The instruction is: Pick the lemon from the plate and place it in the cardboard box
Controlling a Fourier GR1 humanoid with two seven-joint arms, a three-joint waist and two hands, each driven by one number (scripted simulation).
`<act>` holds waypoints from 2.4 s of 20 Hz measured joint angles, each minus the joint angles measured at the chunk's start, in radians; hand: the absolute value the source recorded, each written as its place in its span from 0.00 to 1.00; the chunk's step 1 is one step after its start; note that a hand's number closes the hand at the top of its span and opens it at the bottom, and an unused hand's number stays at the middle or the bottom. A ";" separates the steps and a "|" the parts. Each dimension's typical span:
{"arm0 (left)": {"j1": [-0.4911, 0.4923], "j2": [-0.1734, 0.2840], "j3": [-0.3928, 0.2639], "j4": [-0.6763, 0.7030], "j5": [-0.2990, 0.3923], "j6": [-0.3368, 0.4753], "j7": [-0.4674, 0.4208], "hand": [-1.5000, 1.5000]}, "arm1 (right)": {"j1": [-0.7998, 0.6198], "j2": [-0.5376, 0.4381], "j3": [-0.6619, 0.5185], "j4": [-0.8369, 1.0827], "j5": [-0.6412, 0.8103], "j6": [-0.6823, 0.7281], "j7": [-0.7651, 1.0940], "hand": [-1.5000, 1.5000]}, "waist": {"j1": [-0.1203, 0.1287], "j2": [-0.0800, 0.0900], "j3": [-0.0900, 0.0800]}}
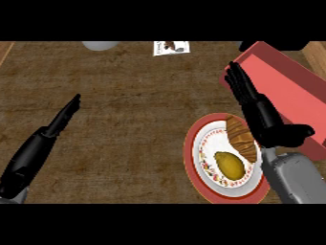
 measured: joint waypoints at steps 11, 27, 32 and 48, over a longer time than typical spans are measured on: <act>-0.106 -0.037 0.071 0.071 0.038 -0.025 0.023 0.50 | -0.066 -0.402 -0.193 -0.013 -0.060 0.491 -0.212 0.00 | 0.029 0.012 0.011; -0.155 -0.099 0.076 0.155 0.015 -0.050 0.007 0.50 | -0.026 -0.630 -0.011 -0.058 0.551 0.424 -0.657 0.00 | 0.043 0.006 0.010; -0.168 -0.095 0.101 0.163 0.017 -0.064 0.024 0.50 | 0.011 -0.684 0.071 -0.234 0.689 0.444 -0.575 0.00 | 0.032 0.002 0.009; -0.144 -0.143 0.161 0.133 -0.038 -0.124 0.035 0.50 | 0.214 -0.593 0.180 -0.555 1.035 0.567 -0.243 0.00 | 0.039 0.004 0.010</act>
